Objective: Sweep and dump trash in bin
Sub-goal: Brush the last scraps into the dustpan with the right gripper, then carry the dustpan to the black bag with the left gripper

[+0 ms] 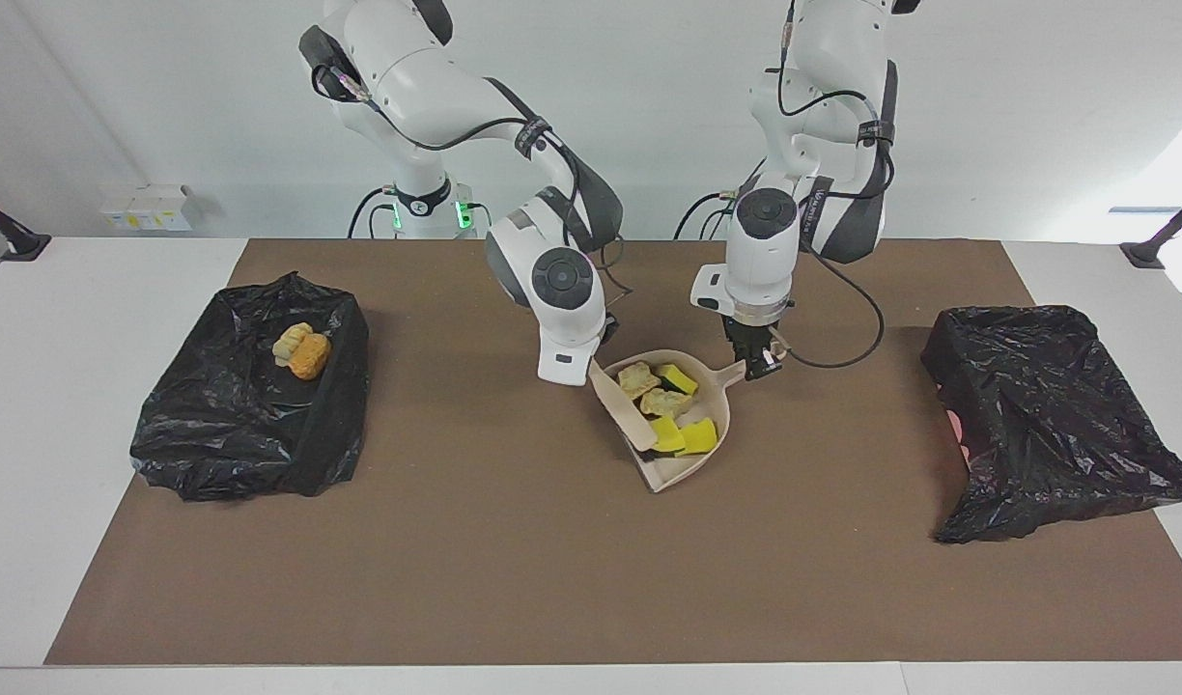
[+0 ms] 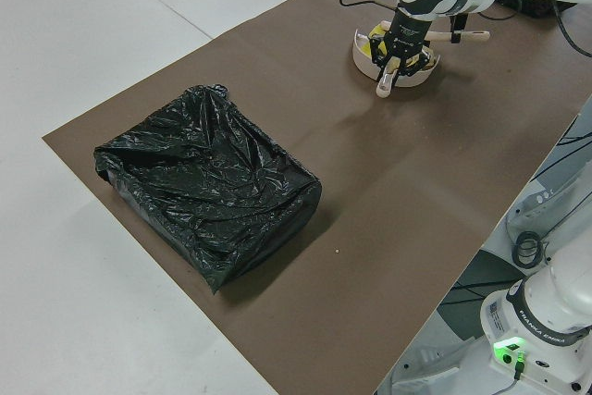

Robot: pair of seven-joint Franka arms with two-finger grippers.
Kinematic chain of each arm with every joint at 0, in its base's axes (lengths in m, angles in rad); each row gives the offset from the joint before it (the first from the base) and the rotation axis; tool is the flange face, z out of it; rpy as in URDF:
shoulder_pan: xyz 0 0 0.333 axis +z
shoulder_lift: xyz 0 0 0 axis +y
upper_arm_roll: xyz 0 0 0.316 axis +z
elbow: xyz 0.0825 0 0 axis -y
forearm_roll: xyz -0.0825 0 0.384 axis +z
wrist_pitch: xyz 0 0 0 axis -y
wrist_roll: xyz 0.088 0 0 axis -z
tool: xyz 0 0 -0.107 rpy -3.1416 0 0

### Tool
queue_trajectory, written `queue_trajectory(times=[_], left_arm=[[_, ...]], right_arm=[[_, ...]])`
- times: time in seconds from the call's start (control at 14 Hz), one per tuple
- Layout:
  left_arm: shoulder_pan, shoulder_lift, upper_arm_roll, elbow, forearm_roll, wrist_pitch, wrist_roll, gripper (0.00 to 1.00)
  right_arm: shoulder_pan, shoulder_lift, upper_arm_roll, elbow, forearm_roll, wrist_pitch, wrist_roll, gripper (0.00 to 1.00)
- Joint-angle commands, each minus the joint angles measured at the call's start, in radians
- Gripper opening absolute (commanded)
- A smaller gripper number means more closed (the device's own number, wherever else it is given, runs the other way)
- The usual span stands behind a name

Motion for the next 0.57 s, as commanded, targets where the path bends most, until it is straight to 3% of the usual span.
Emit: queue_trajectory(times=[0.0, 0.5], left_arm=[[-0.016, -0.019, 0.002, -0.053, 0.006, 0.05, 0.001, 0.0], [0.032, -0.009, 0.004, -0.036, -0.046, 0.063, 0.056, 0.0]], right_arm=[[-0.02, -0.1, 0.003, -0.01, 0.035, -0.027, 0.103, 0.0], [-0.075, -0.278, 0.001, -0.045, 0.019, -0.286, 0.271, 0.0]])
